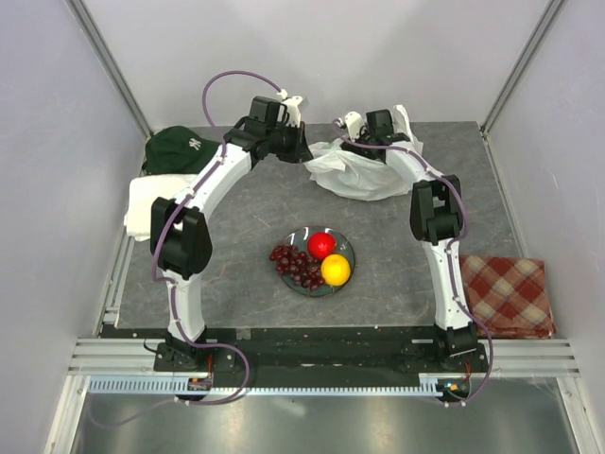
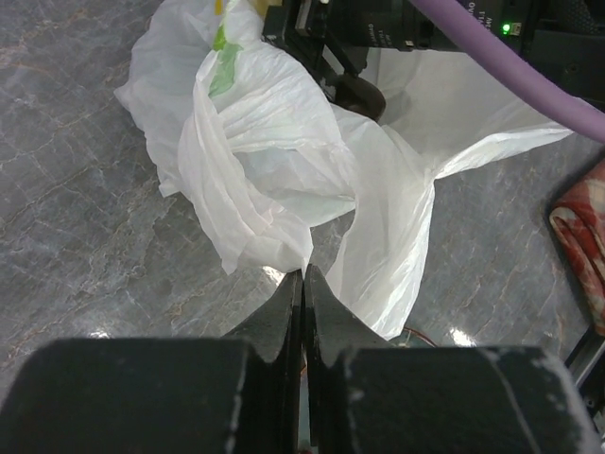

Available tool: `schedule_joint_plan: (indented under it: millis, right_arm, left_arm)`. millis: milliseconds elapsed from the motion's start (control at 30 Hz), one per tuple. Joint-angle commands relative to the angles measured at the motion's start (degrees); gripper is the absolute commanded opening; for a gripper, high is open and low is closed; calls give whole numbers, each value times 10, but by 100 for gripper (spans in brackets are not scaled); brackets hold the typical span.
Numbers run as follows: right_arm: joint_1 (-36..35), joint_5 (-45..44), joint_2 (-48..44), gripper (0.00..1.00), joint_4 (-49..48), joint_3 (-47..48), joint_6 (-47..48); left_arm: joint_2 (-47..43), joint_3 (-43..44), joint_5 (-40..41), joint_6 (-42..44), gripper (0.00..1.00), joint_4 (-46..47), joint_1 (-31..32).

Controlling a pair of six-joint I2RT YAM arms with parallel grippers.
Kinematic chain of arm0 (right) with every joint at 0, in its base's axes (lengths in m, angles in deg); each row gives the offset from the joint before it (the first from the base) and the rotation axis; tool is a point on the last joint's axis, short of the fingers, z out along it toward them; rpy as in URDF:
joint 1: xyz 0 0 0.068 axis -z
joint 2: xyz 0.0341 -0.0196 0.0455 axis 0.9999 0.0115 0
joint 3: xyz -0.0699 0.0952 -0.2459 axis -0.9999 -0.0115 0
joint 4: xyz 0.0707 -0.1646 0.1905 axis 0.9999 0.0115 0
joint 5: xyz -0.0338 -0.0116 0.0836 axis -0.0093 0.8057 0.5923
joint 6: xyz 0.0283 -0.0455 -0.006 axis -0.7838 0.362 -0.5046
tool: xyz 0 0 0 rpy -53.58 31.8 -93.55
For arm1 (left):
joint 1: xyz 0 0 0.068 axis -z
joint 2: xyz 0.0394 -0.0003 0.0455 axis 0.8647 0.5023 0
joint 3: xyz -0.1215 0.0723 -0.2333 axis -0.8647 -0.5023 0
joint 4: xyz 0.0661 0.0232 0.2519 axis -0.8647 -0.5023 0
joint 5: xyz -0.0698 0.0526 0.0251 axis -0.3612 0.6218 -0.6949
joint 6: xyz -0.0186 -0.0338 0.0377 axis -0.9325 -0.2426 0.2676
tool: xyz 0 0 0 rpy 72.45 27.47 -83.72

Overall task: Take the fake fruits out of the plastic bag
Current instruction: Take out the fake fruit from the plastic bag.

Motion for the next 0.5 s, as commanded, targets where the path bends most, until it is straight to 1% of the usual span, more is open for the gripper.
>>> schedule_joint_plan:
  millis: [0, 67, 133, 200, 300, 367, 467]
  right_arm:
    - [13, 22, -77, 52, -12, -29, -2]
    - [26, 44, -108, 50, -4, -46, -8]
    - [41, 64, -154, 49, 26, -50, -12]
    - [54, 117, -195, 47, 68, -46, -32]
    - [81, 183, -236, 45, 123, -44, -63]
    - [87, 232, -252, 45, 157, -50, -97]
    - [93, 270, -286, 44, 170, -78, -120]
  left_arm:
    - [2, 14, 21, 18, 6, 9, 0]
    - [2, 17, 33, 17, 4, 10, 1]
    - [-1, 17, 48, 19, 2, 10, 0]
    - [-2, 13, 61, 22, 2, 9, 0]
    - [-4, 6, 60, 23, 2, 10, -1]
    - [-5, 5, 61, 22, 2, 9, -1]
    - [-4, 14, 64, 21, 2, 14, -1]
